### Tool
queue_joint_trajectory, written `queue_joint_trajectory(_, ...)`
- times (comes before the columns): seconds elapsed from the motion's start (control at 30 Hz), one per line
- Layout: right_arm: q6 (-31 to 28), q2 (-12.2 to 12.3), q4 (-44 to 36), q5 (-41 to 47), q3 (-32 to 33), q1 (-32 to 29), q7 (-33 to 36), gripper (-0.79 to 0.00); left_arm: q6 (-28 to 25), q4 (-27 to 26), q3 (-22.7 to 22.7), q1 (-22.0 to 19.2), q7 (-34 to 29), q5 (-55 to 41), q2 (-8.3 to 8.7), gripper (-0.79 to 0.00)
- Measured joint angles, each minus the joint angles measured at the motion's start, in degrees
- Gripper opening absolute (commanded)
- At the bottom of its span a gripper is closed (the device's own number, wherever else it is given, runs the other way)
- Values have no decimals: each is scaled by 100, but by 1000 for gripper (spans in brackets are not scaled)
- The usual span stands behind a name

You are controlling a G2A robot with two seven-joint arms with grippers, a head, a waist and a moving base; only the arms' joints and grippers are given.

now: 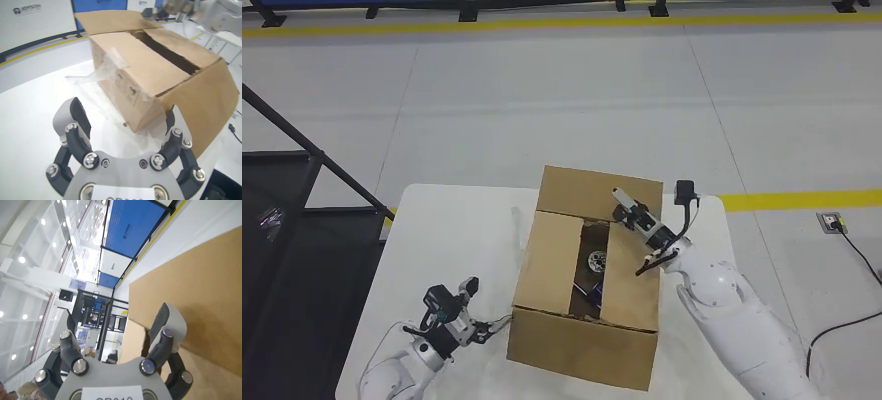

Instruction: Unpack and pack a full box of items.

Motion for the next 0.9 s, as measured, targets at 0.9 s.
queue_joint_trajectory(0.9, -628, 328, -2406, -379, 1339, -2558, 651, 0, 2383, 1660, 1139, -1791, -383, 780, -255, 0)
